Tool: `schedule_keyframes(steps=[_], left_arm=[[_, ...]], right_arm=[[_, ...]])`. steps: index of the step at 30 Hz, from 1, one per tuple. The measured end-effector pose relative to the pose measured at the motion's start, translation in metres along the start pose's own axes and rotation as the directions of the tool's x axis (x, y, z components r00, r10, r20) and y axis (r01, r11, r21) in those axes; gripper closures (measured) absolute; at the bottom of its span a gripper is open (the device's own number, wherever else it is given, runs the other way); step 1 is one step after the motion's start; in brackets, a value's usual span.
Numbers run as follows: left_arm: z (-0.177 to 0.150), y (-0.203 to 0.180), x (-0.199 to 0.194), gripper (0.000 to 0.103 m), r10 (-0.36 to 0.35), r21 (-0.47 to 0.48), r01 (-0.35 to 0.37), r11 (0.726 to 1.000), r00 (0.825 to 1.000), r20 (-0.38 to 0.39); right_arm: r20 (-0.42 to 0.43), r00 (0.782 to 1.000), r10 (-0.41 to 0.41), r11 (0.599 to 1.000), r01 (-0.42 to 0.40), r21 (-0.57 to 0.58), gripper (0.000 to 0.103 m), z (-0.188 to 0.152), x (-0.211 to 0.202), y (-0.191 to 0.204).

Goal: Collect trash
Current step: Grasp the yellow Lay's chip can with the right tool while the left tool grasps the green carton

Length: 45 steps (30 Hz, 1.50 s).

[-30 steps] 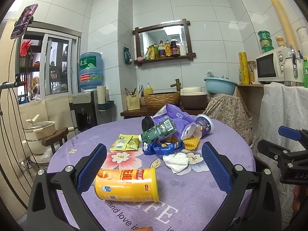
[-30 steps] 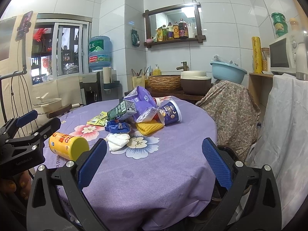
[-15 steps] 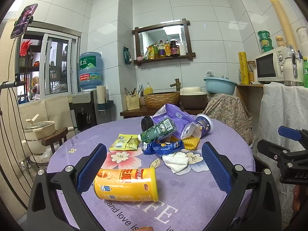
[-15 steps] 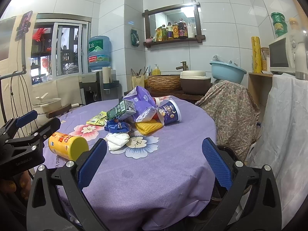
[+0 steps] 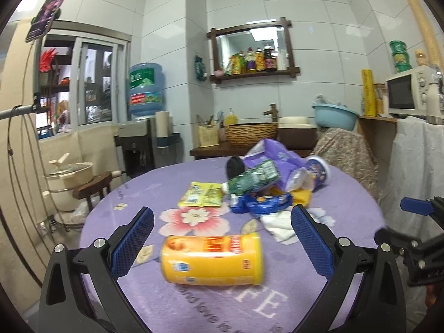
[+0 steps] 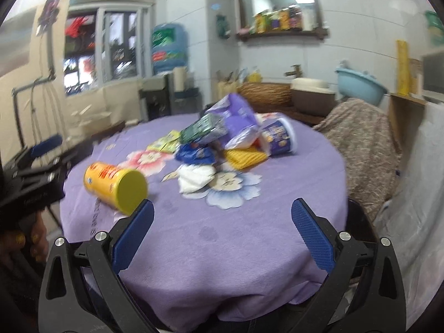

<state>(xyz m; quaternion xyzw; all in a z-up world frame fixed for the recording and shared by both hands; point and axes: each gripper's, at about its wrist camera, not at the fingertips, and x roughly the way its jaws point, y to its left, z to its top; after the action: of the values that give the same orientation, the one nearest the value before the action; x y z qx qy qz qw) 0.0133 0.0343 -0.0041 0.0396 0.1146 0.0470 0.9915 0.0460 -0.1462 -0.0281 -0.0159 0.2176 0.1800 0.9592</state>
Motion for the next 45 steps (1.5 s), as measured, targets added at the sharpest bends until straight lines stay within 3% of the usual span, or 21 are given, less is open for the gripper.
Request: schedule_keyframes(steps=[3, 6, 9, 14, 18, 21, 24, 27, 29, 31, 37, 42, 45], left_arm=[[0.001, 0.022, 0.005, 0.005, 0.079, -0.005, -0.079, 0.997, 0.997, -0.006], [0.004, 0.051, 0.011, 0.005, 0.144, -0.038, -0.145, 0.989, 0.989, -0.031], [0.004, 0.08, 0.017, 0.005, 0.194, -0.09, -0.202, 0.975, 0.977, -0.088], [-0.004, 0.125, 0.021, 0.005, 0.184, -0.229, -0.222, 0.948, 0.967, -0.178], [-0.01, 0.136, 0.02, 0.005, 0.2, -0.233, -0.245, 0.941, 0.959, -0.2], [-0.014, 0.14, 0.025, 0.005, 0.189, -0.22, -0.238, 0.946, 0.957, -0.22], [-0.019, 0.143, 0.032, 0.005, 0.171, -0.217, -0.225, 0.95, 0.956, -0.24], [-0.024, 0.144, 0.04, 0.005, 0.165, -0.204, -0.223, 0.953, 0.949, -0.267], [-0.026, 0.146, 0.044, 0.005, 0.158, -0.195, -0.217, 0.956, 0.947, -0.279], [-0.027, 0.149, 0.048, 0.005, 0.155, -0.189, -0.214, 0.958, 0.946, -0.283], [-0.026, 0.158, 0.068, 0.005, 0.093, -0.2, -0.161, 0.966, 0.946, -0.31], [-0.017, 0.145, 0.094, 0.005, -0.01, -0.14, -0.037, 0.99, 0.948, -0.317], [-0.004, 0.134, 0.11, 0.005, -0.072, -0.109, 0.04, 0.993, 0.951, -0.3]], right_arm=[[-0.054, 0.996, 0.072, 0.99, -0.077, -0.116, 0.005, 0.004, 0.018, 0.021], [-0.105, 0.984, 0.141, 0.952, -0.164, -0.258, 0.005, 0.01, 0.037, 0.048], [-0.17, 0.957, 0.233, 0.881, -0.282, -0.381, 0.005, 0.022, 0.059, 0.079], [-0.289, 0.904, 0.316, 0.742, -0.425, -0.518, 0.005, 0.047, 0.093, 0.133], [-0.419, 0.858, 0.298, 0.62, -0.508, -0.598, 0.005, 0.056, 0.123, 0.179], [-0.547, 0.799, 0.25, 0.537, -0.584, -0.608, 0.005, 0.054, 0.152, 0.208], [-0.594, 0.787, 0.168, 0.501, -0.587, -0.636, 0.005, 0.049, 0.174, 0.224], [-0.614, 0.777, 0.139, 0.46, -0.6, -0.654, 0.006, 0.042, 0.181, 0.229], [-0.625, 0.772, 0.114, 0.432, -0.605, -0.669, 0.019, 0.038, 0.184, 0.233], [-0.645, 0.757, 0.105, 0.428, -0.62, -0.657, 0.036, 0.036, 0.188, 0.232], [-0.64, 0.758, 0.127, 0.469, -0.614, -0.635, 0.037, 0.04, 0.191, 0.221], [-0.606, 0.77, 0.201, 0.568, -0.596, -0.568, 0.037, 0.052, 0.178, 0.196], [-0.564, 0.791, 0.24, 0.658, -0.559, -0.505, 0.037, 0.062, 0.167, 0.169]])
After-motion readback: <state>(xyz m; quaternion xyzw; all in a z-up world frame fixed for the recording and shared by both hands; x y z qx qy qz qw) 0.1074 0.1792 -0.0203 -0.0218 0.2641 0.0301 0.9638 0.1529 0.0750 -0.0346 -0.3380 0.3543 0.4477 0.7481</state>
